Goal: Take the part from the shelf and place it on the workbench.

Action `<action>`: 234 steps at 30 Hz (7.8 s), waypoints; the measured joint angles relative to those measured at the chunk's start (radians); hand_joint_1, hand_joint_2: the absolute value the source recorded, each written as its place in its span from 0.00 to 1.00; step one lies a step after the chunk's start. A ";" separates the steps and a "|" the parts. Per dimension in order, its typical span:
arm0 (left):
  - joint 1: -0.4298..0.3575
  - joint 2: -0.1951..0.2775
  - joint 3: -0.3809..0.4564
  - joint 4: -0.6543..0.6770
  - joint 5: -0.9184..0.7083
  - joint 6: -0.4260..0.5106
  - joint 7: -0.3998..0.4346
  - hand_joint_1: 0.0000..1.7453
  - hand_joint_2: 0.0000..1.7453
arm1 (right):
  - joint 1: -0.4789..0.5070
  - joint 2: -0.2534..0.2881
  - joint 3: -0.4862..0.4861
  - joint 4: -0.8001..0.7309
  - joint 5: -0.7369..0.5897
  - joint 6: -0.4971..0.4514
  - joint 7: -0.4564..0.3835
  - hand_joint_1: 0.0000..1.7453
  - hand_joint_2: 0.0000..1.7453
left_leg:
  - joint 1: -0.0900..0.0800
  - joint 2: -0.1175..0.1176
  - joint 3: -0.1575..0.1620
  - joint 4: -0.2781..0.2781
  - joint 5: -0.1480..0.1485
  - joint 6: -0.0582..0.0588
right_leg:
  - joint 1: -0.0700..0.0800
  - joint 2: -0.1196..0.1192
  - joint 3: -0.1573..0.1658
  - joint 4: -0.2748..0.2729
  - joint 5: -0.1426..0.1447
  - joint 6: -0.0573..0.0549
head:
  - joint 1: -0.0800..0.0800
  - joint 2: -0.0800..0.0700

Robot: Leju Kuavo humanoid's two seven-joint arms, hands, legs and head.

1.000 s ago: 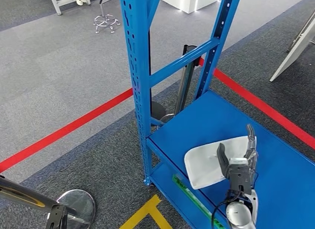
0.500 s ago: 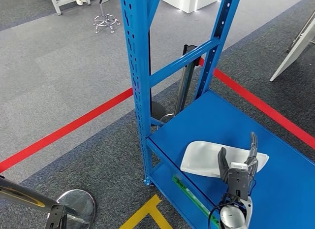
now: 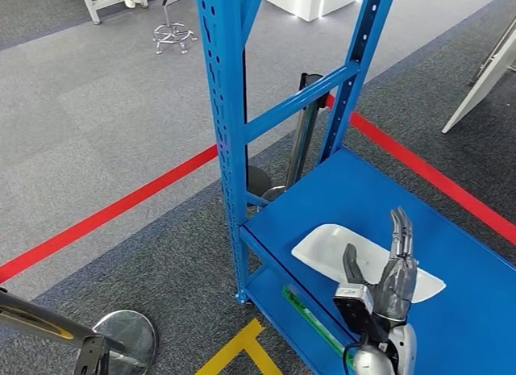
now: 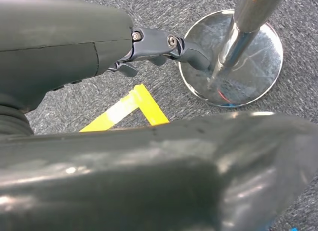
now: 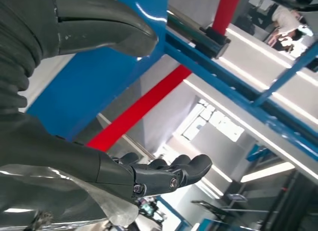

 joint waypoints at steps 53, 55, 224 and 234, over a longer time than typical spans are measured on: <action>0.019 0.012 0.002 0.000 0.021 -0.005 -0.013 0.00 0.00 | 0.088 -0.251 0.267 -0.104 0.757 0.036 0.682 0.00 1.00 | 0.000 0.000 0.000 0.000 -0.003 -0.001 | 0.000 0.000 -0.001 0.000 -0.002 0.000 | 0.000 0.000; 0.019 0.011 0.002 0.000 0.018 -0.005 -0.011 0.00 0.00 | 0.086 -0.246 0.258 -0.099 0.820 0.020 0.699 0.00 1.00 | 0.000 0.000 0.000 0.000 -0.003 -0.001 | 0.000 0.000 -0.001 0.000 -0.002 0.000 | 0.000 0.000; 0.000 0.012 -0.001 0.000 -0.015 -0.019 0.014 0.00 0.00 | -0.018 -0.170 -0.003 0.222 0.513 0.033 0.455 1.00 1.00 | 0.000 0.000 0.004 0.000 -0.003 -0.002 | 0.000 -0.001 -0.001 0.000 -0.003 0.000 | 0.000 0.000; 0.001 0.012 0.000 0.000 -0.002 -0.011 0.004 0.00 0.00 | 0.044 -0.121 -0.060 0.043 0.360 -0.042 0.279 1.00 1.00 | 0.000 0.000 0.002 0.000 -0.003 -0.002 | 0.000 0.000 0.002 0.000 -0.003 0.000 | 0.000 0.000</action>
